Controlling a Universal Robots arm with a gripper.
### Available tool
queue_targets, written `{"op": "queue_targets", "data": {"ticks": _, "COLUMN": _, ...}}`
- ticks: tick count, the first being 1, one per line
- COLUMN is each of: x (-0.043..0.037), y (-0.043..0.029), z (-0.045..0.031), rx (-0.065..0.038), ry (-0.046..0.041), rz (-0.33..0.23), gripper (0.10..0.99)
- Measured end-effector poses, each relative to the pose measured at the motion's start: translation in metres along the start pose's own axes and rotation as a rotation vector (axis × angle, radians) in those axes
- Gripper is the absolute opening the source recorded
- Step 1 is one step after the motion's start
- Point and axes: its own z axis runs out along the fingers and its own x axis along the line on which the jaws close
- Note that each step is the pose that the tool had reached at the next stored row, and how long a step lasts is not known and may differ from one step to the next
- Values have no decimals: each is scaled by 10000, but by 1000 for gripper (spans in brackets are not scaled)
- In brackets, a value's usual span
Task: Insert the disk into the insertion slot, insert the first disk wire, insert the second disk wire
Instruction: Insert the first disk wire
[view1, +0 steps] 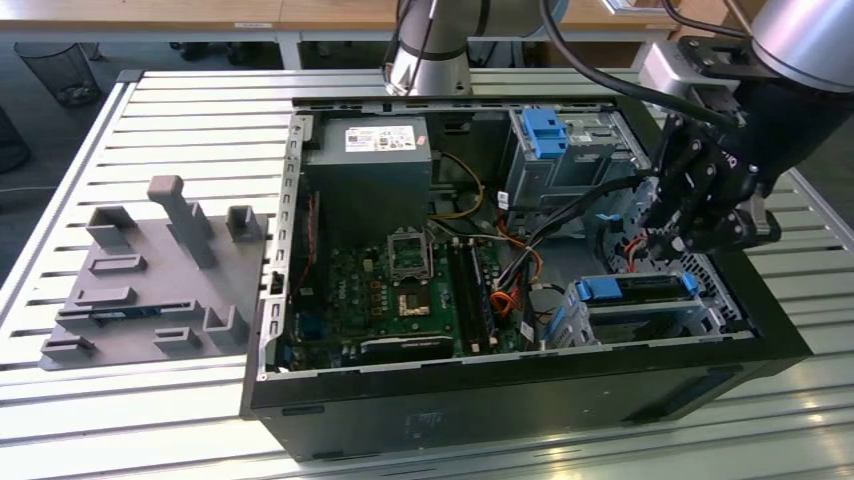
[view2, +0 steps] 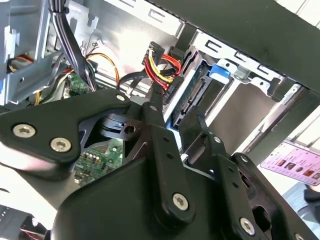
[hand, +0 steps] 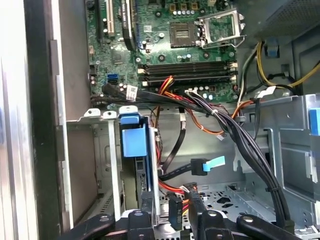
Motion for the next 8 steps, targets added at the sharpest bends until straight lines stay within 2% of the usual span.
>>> {"op": "queue_targets", "data": {"ticks": 4, "x": -30, "y": 3, "z": 31, "rx": 7, "ry": -9, "rz": 240, "gripper": 396}}
{"op": "queue_targets", "data": {"ticks": 5, "x": -36, "y": 3, "z": 37, "rx": 9, "ry": -11, "rz": 313, "gripper": 337}}
{"op": "queue_targets", "data": {"ticks": 6, "x": -41, "y": 3, "z": 41, "rx": 11, "ry": -12, "rz": 390, "gripper": 337}}
{"op": "queue_targets", "data": {"ticks": 8, "x": -45, "y": 4, "z": 48, "rx": 13, "ry": -18, "rz": 476, "gripper": 220}}
